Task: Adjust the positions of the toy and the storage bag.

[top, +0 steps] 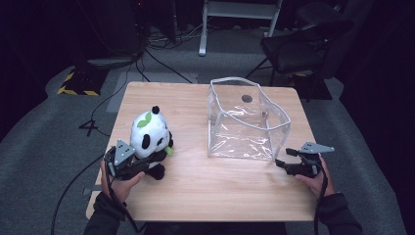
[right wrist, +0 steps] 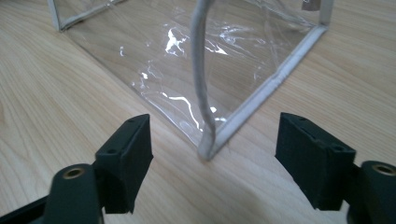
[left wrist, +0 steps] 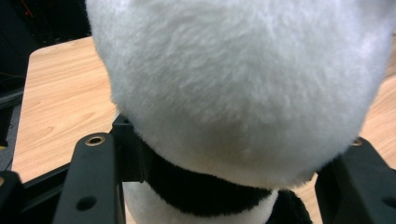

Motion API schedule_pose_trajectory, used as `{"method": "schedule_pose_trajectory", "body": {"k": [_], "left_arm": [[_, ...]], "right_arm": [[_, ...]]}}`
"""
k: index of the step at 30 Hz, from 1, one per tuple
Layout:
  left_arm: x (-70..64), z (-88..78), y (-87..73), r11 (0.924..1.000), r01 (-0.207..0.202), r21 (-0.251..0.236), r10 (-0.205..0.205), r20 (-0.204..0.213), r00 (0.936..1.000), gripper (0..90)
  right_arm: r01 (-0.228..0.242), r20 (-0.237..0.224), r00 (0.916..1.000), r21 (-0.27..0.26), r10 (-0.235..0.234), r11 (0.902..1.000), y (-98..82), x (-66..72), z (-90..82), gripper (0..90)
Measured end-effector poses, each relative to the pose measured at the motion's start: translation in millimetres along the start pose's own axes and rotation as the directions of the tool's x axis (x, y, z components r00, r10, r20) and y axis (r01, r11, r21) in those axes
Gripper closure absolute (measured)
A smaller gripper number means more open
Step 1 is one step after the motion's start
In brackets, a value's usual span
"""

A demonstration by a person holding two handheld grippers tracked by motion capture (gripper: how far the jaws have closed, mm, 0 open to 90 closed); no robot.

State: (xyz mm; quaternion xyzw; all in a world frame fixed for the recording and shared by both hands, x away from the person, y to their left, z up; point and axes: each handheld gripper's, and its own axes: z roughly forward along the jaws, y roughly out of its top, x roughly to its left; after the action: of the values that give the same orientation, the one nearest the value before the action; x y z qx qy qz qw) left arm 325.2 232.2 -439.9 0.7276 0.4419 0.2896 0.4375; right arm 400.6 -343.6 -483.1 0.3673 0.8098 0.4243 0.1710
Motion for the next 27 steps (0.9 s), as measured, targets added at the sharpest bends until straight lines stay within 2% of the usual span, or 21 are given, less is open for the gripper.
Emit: {"method": "schedule_pose_trajectory", "body": {"k": [2,3,4,5,6,7,8,11,12,15,18,20,22,27], "left_arm": [[-0.2,-1.0,-1.5,1.0000,-0.003,-0.004,0.003,0.000,1.0000,39.3],[-0.4,-1.1,-1.9,1.0000,-0.004,-0.004,0.004,0.001,1.0000,39.3],[-0.4,-0.9,-2.0,1.0000,-0.005,-0.004,0.005,0.002,1.0000,39.1],[-0.6,-0.5,-2.0,1.0000,-0.005,-0.005,0.005,0.001,1.0000,39.1],[-0.6,-0.5,-2.0,1.0000,-0.005,-0.005,0.005,0.001,1.0000,39.0],[-0.6,-0.3,-2.2,1.0000,-0.007,-0.007,0.007,0.001,1.0000,38.9],[-0.6,-0.3,-2.2,1.0000,-0.007,-0.007,0.007,0.001,1.0000,38.8],[-0.4,-0.5,-2.5,1.0000,-0.005,-0.008,0.005,0.003,1.0000,38.6],[-0.4,-0.4,-2.7,1.0000,-0.003,-0.009,0.003,0.003,1.0000,38.5],[-0.4,-0.2,-2.9,0.9999,-0.003,-0.010,0.003,0.003,1.0000,38.4],[-0.9,-0.3,-3.2,0.9999,-0.004,-0.011,0.004,0.002,1.0000,38.4],[-0.8,-0.2,-3.4,0.9999,-0.002,-0.012,0.002,0.002,1.0000,38.3],[-0.8,-0.3,-3.5,0.9999,-0.004,-0.013,0.004,0.002,1.0000,38.3],[-1.2,-0.7,-3.8,0.9998,-0.017,-0.011,0.017,-0.002,0.9999,38.3]], "right_arm": [[0.004,-0.040,0.9992,0.000,-0.004,1.0000,3.8,0.2,8.4,38.6],[0.004,-0.040,0.9992,0.000,-0.004,1.0000,3.8,0.2,8.4,38.6],[0.009,-0.067,0.9977,0.005,-0.009,0.9999,5.7,0.1,14.3,48.1],[0.016,-0.075,0.9971,0.008,-0.016,0.9998,6.5,0.3,17.0,50.8],[0.016,-0.075,0.9971,0.008,-0.016,0.9998,6.5,0.3,17.0,50.8],[0.026,-0.081,0.9965,0.023,-0.025,0.9994,7.8,1.2,22.3,62.4],[0.026,-0.081,0.9965,0.023,-0.025,0.9994,7.8,1.2,22.3,62.4],[0.062,-0.032,0.9976,0.050,-0.061,0.9968,8.4,3.2,27.7,76.5],[0.059,-0.039,0.9976,0.042,-0.057,0.9974,8.3,1.1,27.0,80.3],[0.077,-0.042,0.9962,0.044,-0.075,0.9960,8.1,1.5,26.2,82.6],[0.094,-0.067,0.9936,0.049,-0.091,0.9943,8.5,4.1,25.8,83.6],[0.132,-0.091,0.9877,0.054,-0.127,0.9898,8.0,10.7,23.7,84.5],[0.139,-0.100,0.9860,0.056,-0.133,0.9887,7.0,12.9,22.4,84.6],[0.163,-0.122,0.9805,0.063,-0.154,0.9847,-2.2,18.8,6.8,84.2]]}}
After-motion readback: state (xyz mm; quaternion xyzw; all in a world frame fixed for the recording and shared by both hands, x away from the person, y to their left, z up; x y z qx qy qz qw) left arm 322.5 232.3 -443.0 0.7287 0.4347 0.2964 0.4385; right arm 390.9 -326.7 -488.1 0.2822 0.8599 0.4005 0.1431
